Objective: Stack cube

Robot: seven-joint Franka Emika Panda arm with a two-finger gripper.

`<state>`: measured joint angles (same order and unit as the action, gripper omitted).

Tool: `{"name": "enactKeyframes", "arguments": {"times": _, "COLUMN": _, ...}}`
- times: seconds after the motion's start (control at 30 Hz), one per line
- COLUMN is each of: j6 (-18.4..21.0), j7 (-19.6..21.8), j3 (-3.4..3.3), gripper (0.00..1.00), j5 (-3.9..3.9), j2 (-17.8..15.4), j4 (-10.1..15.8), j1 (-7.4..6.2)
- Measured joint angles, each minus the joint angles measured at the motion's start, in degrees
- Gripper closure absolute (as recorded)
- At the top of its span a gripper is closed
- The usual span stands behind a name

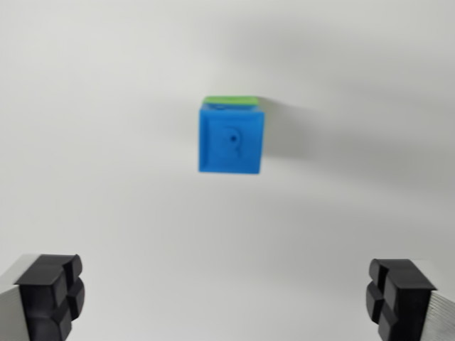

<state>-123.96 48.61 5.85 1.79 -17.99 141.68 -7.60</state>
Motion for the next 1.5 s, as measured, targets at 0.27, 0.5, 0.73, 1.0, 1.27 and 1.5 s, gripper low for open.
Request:
{"name": "enactKeyframes", "arguments": {"times": 0.27, "j6": 4.08, "j7": -0.09, "j3": -0.11, "gripper": 0.0, "j5": 0.04, "j2": -1.6, "j4": -2.47, "j1": 0.0}}
{"name": "enactKeyframes", "arguments": {"times": 0.5, "j6": 6.91, "j7": -0.11, "j3": -0.19, "gripper": 0.0, "j5": 0.05, "j2": -2.49, "j4": -4.36, "j1": 0.0}}
{"name": "enactKeyframes", "arguments": {"times": 0.73, "j6": 8.7, "j7": -0.13, "j3": -0.26, "gripper": 0.0, "j5": 0.05, "j2": -3.0, "j4": -5.65, "j1": 0.0}}
{"name": "enactKeyframes", "arguments": {"times": 1.0, "j6": 9.44, "j7": -0.14, "j3": -0.28, "gripper": 0.0, "j5": 0.05, "j2": -3.13, "j4": -6.26, "j1": 0.0}}
{"name": "enactKeyframes", "arguments": {"times": 1.27, "j6": 9.44, "j7": -0.14, "j3": -0.28, "gripper": 0.0, "j5": 0.05, "j2": -3.09, "j4": -6.26, "j1": 0.0}}
{"name": "enactKeyframes", "arguments": {"times": 1.5, "j6": 9.44, "j7": -0.14, "j3": -0.28, "gripper": 0.0, "j5": 0.05, "j2": -3.08, "j4": -6.26, "j1": 0.0}}
